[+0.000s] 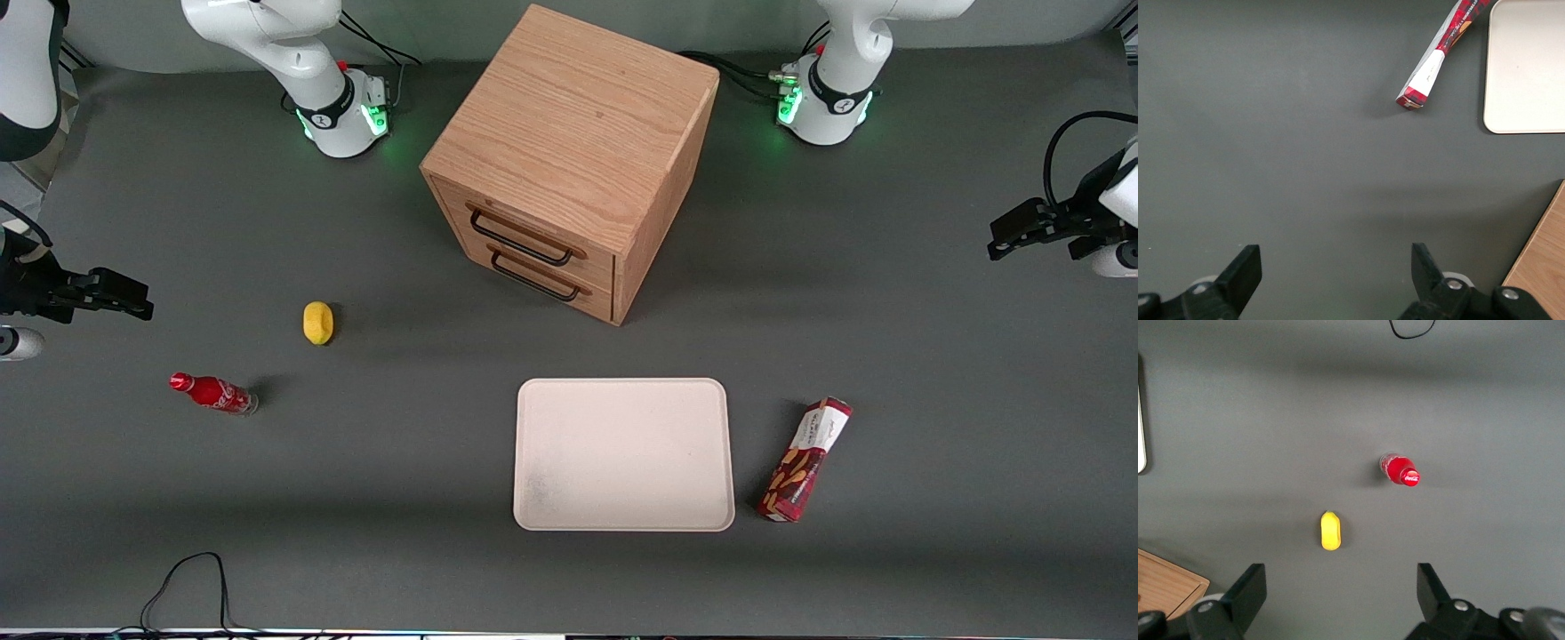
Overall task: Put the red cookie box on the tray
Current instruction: 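Move the left gripper down over the red plaid shortbread box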
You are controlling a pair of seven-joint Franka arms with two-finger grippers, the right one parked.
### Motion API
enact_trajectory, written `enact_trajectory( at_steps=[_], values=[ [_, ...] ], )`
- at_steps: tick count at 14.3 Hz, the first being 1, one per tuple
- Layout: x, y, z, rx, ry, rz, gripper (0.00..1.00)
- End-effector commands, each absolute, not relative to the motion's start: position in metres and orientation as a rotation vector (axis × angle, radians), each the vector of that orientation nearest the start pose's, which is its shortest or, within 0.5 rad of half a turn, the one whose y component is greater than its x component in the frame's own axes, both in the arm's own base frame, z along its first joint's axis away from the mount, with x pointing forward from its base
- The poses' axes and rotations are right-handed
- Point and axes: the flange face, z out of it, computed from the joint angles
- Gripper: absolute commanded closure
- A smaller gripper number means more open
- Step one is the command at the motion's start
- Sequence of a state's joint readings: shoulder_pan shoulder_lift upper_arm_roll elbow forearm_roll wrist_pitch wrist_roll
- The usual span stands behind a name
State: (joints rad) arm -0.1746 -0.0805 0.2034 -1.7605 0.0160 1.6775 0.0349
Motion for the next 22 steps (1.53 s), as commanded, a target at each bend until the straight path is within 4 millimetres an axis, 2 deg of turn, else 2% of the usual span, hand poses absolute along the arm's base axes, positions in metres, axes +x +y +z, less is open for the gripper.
enact_trajectory(
  at_steps=[1,3,5,7,9,12,14,17,19,21,22],
  values=[
    [0.532,0.015,0.584,-3.125,0.010,0.012,0.00],
    [0.537,0.014,0.577,-3.117,0.037,0.017,0.00],
    [0.544,0.009,0.561,-3.107,0.086,0.062,0.00],
    [0.552,-0.001,0.549,-3.094,0.309,0.084,0.00],
    [0.570,-0.014,0.534,-3.069,0.443,0.043,0.00],
    [0.605,-0.031,0.494,-3.001,0.702,0.001,0.00],
    [0.626,-0.038,0.460,-2.956,0.812,0.009,0.00],
    [0.647,-0.044,0.408,-2.912,0.899,-0.022,0.00],
    [0.655,-0.052,0.377,-2.901,0.919,-0.008,0.00],
    [0.659,-0.056,0.352,-2.918,0.908,0.009,0.00],
    [0.661,-0.059,0.346,-2.957,0.885,-0.013,0.00]
  ],
)
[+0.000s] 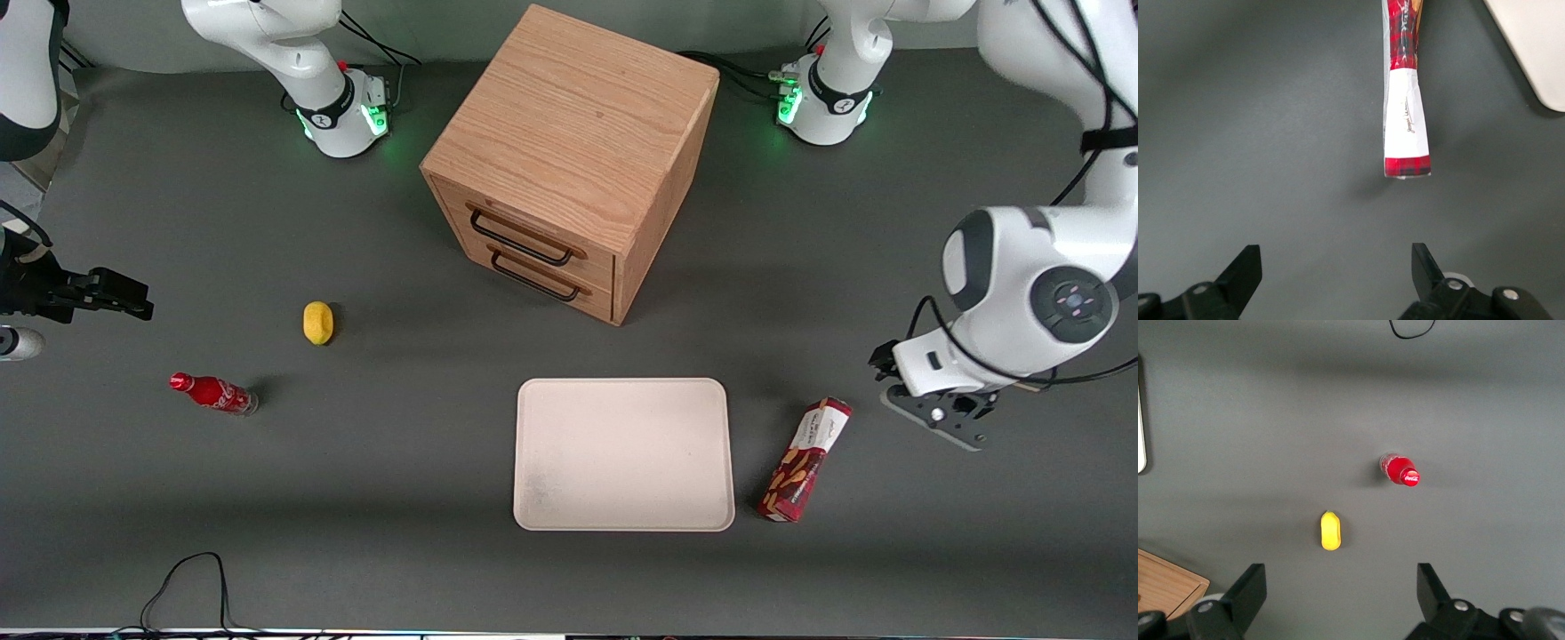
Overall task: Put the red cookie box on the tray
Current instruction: 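Move the left gripper down over the red plaid shortbread box, then close the left gripper on the end of the shortbread box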
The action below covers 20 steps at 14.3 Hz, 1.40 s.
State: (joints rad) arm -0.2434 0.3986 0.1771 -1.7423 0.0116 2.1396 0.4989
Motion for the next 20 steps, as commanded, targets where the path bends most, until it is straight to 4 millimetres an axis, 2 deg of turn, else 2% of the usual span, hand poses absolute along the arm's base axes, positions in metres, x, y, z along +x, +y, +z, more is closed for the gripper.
enact_trajectory(
  at_steps=[1,4,7,10,11,16,19,20],
  values=[
    [0.662,-0.062,0.339,-3.006,0.860,-0.024,0.00],
    [0.672,-0.076,0.328,-3.067,0.822,-0.089,0.00],
    [0.680,-0.095,0.303,-3.157,0.743,-0.209,0.00],
    [0.685,-0.139,0.278,-3.187,0.705,-0.271,0.00],
    [0.686,-0.147,0.273,-3.190,0.673,-0.265,0.01],
    [0.695,-0.143,0.252,-3.124,0.683,-0.347,0.03],
    [0.697,-0.139,0.251,-3.088,0.705,-0.351,0.03],
    [0.696,-0.139,0.247,-3.086,0.706,-0.344,0.09]
  ],
)
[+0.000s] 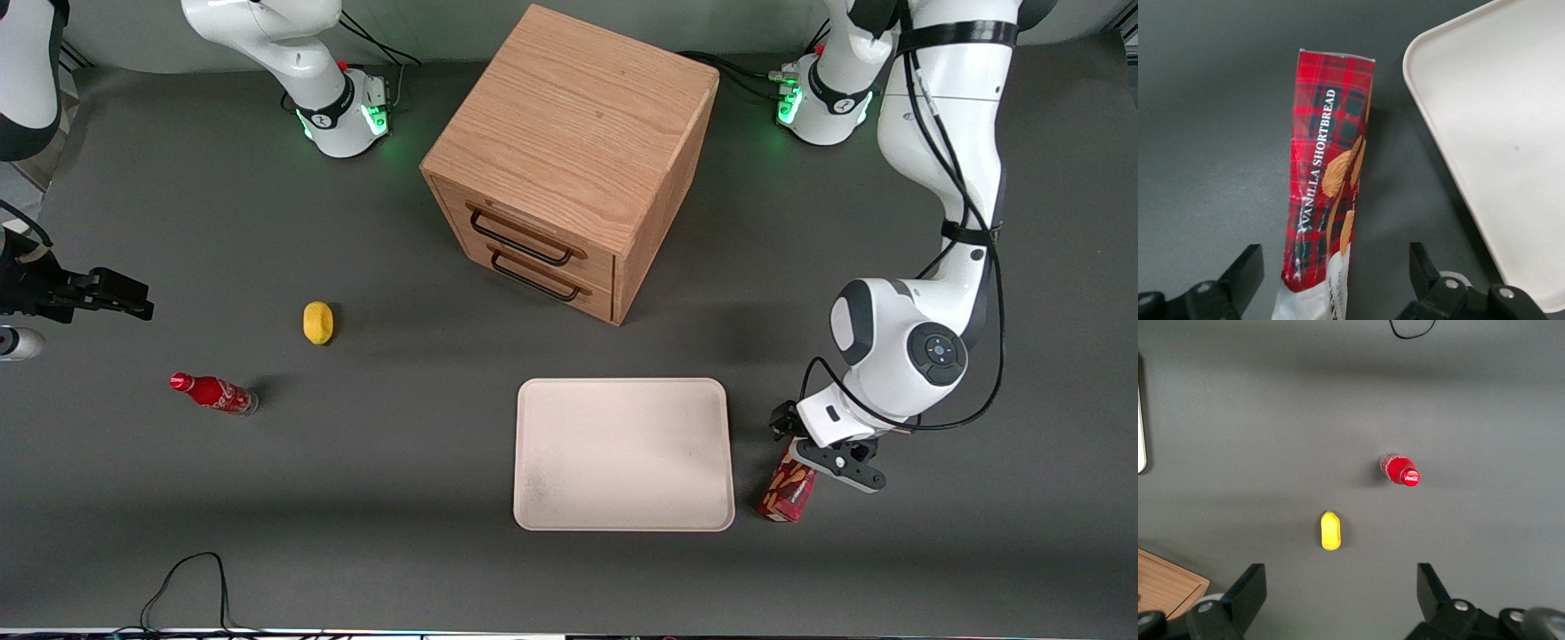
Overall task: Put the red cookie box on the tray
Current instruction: 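Close the left gripper on the end of the shortbread box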
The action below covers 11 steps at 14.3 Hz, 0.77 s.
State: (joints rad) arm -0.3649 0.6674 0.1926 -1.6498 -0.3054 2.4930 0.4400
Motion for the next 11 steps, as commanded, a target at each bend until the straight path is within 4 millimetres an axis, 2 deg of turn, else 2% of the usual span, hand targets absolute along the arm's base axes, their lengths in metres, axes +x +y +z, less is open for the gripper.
enact_trajectory(
  at_steps=[1,2,3,6,8,9,11],
  values=[
    [0.697,-0.139,0.244,-3.071,0.716,-0.352,0.41],
    [0.696,-0.139,0.243,-3.063,0.726,-0.345,0.76],
    [0.696,-0.139,0.243,-3.059,0.730,-0.341,1.00],
    [0.696,-0.134,0.243,-3.028,0.755,-0.330,1.00],
    [0.701,-0.123,0.255,-2.988,0.775,-0.347,1.00],
    [0.702,-0.117,0.265,-2.983,0.777,-0.343,1.00],
    [0.701,-0.112,0.303,-3.005,0.763,-0.362,1.00]
  ],
)
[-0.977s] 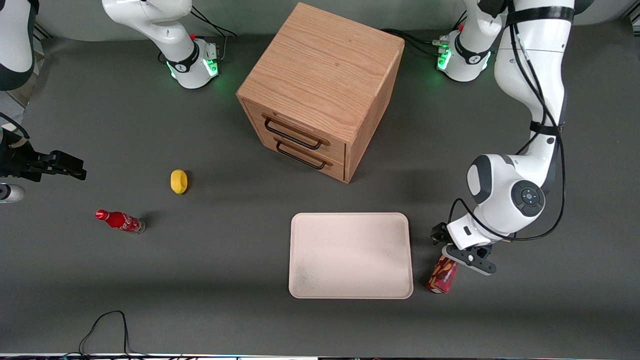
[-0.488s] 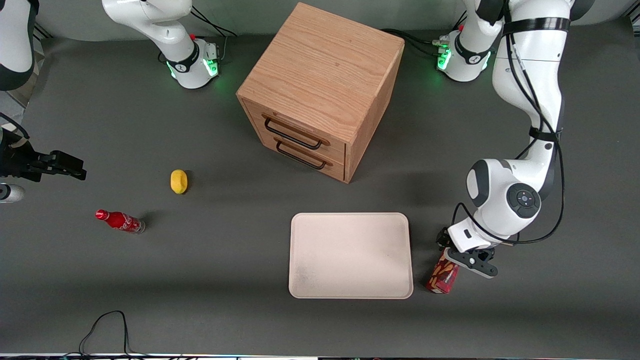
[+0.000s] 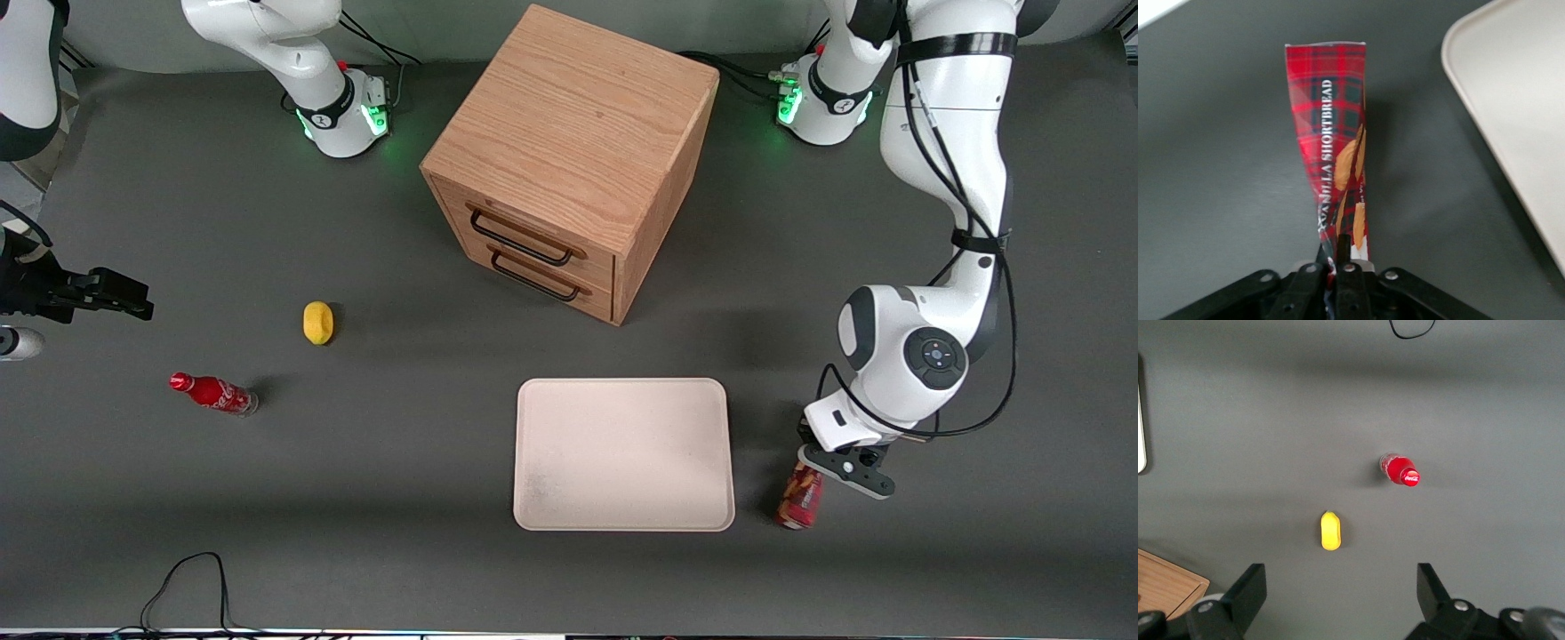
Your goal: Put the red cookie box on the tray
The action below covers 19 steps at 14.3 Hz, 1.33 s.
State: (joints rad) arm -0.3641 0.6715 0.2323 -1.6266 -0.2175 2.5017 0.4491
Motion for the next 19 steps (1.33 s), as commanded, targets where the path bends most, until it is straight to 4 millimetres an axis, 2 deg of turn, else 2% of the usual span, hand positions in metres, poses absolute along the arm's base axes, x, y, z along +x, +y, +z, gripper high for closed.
enact_trajectory(
  at_steps=[1,4,6,8,9,12,14,15,17,19],
  values=[
    [0.699,-0.111,0.322,-3.029,0.757,-0.345,1.00],
    [0.695,-0.119,0.393,-3.158,0.698,-0.264,1.00],
    [0.691,-0.132,0.433,-3.245,0.487,-0.174,1.00],
    [0.690,-0.154,0.456,-3.287,0.233,-0.123,1.00],
    [0.688,-0.174,0.460,-3.304,0.155,-0.117,1.00],
    [0.681,-0.233,0.441,-3.285,-0.033,-0.102,1.00],
    [0.676,-0.279,0.411,-3.205,-0.072,-0.159,1.00],
    [0.675,-0.297,0.390,-3.163,-0.054,-0.193,1.00],
    [0.675,-0.319,0.346,-3.111,0.008,-0.238,1.00],
    [0.676,-0.323,0.314,-3.119,0.019,-0.263,1.00]
  ],
)
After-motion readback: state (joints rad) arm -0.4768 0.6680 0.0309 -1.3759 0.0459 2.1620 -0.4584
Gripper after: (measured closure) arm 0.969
